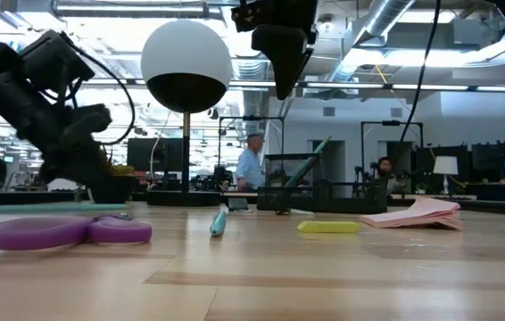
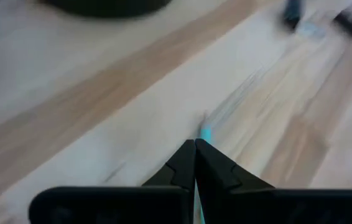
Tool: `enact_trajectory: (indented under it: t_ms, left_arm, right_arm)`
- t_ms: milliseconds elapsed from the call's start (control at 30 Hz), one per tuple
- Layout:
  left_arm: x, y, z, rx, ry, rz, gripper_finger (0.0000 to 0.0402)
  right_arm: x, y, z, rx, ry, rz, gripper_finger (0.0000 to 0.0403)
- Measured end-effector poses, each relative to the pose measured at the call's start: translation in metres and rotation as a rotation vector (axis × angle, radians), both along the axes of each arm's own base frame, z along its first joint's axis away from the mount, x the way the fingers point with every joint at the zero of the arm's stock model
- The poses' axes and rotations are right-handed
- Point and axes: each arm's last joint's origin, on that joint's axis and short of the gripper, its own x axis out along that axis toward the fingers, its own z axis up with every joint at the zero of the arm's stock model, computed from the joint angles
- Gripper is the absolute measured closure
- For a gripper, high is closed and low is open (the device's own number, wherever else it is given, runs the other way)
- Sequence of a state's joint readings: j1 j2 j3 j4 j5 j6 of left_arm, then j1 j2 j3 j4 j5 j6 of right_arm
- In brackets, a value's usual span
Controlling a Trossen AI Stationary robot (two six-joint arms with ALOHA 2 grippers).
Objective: Pick and place office supplies into organizer
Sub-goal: Put the blue pencil into the black desk organizer
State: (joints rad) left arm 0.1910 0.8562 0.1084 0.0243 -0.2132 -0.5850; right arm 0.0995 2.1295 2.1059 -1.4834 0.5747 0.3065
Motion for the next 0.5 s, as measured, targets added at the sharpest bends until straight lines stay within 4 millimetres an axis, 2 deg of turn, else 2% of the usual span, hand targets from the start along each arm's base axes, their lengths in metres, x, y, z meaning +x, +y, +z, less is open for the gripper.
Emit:
enact_trajectory:
  t_ms: [233, 400, 500]
  left_arm:
    - [0.017, -0.005, -0.002, 0.036, -0.065, -0.062, 0.0401]
    - [0.027, -0.012, 0.0, 0.073, -0.138, -0.105, 0.0401]
    - [0.033, -0.018, 0.009, 0.133, -0.236, -0.119, 0.0401]
  right_arm:
    - [0.0, 0.004, 0.0, 0.002, -0.007, 0.003, 0.0269]
    - [0.003, 0.024, 0.0, 0.004, -0.068, 0.023, 0.0275]
    - [0.006, 0.041, 0.0, -0.022, -0.127, 0.06, 0.0278]
